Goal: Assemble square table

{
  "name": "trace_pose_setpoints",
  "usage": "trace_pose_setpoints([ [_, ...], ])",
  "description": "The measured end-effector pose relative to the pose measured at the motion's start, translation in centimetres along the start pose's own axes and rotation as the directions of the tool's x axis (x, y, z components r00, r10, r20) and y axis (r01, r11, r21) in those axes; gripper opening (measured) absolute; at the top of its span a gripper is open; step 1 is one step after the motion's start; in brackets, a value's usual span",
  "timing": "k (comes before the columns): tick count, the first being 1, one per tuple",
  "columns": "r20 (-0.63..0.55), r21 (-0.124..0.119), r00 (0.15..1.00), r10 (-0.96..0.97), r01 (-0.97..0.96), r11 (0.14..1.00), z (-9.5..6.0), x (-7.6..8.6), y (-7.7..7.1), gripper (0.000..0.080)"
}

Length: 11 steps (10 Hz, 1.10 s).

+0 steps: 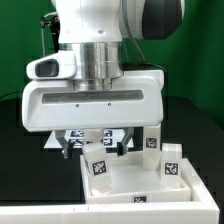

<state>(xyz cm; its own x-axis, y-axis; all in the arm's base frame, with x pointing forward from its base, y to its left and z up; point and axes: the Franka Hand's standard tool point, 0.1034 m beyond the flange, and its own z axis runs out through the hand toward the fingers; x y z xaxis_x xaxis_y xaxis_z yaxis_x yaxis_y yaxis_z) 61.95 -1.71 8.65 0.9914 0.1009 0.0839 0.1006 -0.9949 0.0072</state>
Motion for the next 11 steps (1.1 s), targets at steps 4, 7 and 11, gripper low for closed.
trace_pose_setpoints([
  [4, 0.002, -0.005, 1.0, -0.017, 0.017, 1.0, 0.03, -0.01, 0.05, 0.0425],
  [7, -0.001, -0.005, 1.0, 0.009, -0.009, 1.0, -0.06, 0.08, 0.04, 0.0292],
  [11, -0.028, 0.004, 0.903, 0.428, -0.428, 0.904, 0.09, 0.33, 0.05, 0.0291],
])
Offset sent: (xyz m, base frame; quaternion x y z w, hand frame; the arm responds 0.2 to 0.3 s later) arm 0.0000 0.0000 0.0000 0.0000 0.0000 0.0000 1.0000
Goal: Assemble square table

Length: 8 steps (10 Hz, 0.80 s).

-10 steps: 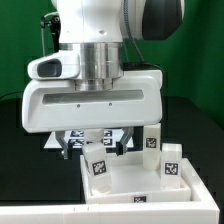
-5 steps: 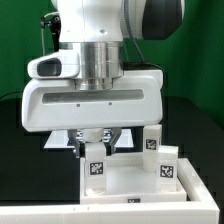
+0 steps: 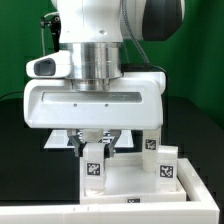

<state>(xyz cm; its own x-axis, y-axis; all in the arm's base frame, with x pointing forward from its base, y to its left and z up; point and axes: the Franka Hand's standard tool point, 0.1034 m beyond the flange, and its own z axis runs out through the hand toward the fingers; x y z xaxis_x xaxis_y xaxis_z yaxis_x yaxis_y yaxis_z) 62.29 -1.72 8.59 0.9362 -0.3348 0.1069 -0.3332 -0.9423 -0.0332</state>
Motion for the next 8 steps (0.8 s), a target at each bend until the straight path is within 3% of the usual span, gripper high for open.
trace_pose_setpoints([
  [4, -0.02, 0.015, 0.9, 0.436, -0.435, 0.9, 0.14, 0.39, 0.03, 0.0291],
  [8, -0.005, 0.012, 0.732, 0.681, -0.681, 0.732, 0.23, 0.4, -0.39, 0.0291],
])
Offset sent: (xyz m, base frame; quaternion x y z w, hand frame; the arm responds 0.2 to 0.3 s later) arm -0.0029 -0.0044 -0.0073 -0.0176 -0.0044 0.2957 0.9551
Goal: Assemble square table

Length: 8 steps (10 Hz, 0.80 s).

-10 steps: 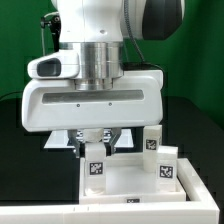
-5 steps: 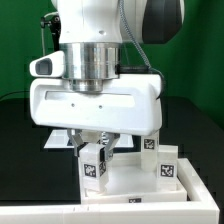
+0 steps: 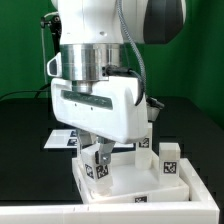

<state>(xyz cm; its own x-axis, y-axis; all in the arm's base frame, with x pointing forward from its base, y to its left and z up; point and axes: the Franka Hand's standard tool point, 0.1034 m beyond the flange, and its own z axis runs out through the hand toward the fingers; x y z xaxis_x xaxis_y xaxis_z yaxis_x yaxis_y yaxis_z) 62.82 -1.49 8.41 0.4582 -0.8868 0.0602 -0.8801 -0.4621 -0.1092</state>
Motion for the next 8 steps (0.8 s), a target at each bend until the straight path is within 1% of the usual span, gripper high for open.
trace_pose_setpoints([
  [2, -0.001, 0.0, 0.998, -0.061, 0.061, 0.998, 0.01, 0.01, 0.01, 0.0291],
  [3, -0.001, 0.001, 0.995, -0.103, 0.103, 0.995, -0.05, 0.01, 0.0, 0.0541],
  [4, -0.002, 0.002, 0.983, -0.182, 0.182, 0.983, -0.24, -0.05, -0.14, 0.0541],
  [5, -0.008, 0.002, 0.951, -0.309, 0.309, 0.951, -0.57, 0.02, -0.35, 0.0615],
  [6, -0.008, -0.002, 0.932, -0.362, 0.362, 0.932, -0.43, 0.07, -0.23, 0.0643],
  [8, -0.007, -0.004, 0.872, -0.49, 0.49, 0.872, -0.41, 0.08, -0.19, 0.0648],
])
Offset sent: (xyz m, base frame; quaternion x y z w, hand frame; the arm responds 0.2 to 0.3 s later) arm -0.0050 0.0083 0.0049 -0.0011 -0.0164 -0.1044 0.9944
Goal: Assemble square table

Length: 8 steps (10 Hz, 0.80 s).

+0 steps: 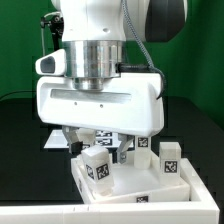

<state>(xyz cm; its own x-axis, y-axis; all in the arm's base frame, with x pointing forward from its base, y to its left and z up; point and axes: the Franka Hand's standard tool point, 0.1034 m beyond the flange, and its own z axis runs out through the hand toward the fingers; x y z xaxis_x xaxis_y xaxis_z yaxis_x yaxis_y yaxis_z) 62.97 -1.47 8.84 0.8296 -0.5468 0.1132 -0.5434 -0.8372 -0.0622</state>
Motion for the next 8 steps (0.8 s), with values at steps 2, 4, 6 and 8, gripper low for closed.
trace_pose_setpoints([
  [2, 0.0, -0.014, 0.973, -0.229, 0.229, 0.973, 0.12, -0.11, 0.01, 0.0649],
  [4, 0.004, -0.023, 0.9, -0.436, 0.436, 0.9, 0.14, -0.1, 0.02, 0.0649],
  [6, 0.009, -0.028, 0.81, -0.587, 0.587, 0.809, 0.15, -0.11, 0.01, 0.0649],
  [8, 0.015, -0.036, 0.721, -0.693, 0.693, 0.72, 0.12, -0.02, 0.13, 0.0649],
])
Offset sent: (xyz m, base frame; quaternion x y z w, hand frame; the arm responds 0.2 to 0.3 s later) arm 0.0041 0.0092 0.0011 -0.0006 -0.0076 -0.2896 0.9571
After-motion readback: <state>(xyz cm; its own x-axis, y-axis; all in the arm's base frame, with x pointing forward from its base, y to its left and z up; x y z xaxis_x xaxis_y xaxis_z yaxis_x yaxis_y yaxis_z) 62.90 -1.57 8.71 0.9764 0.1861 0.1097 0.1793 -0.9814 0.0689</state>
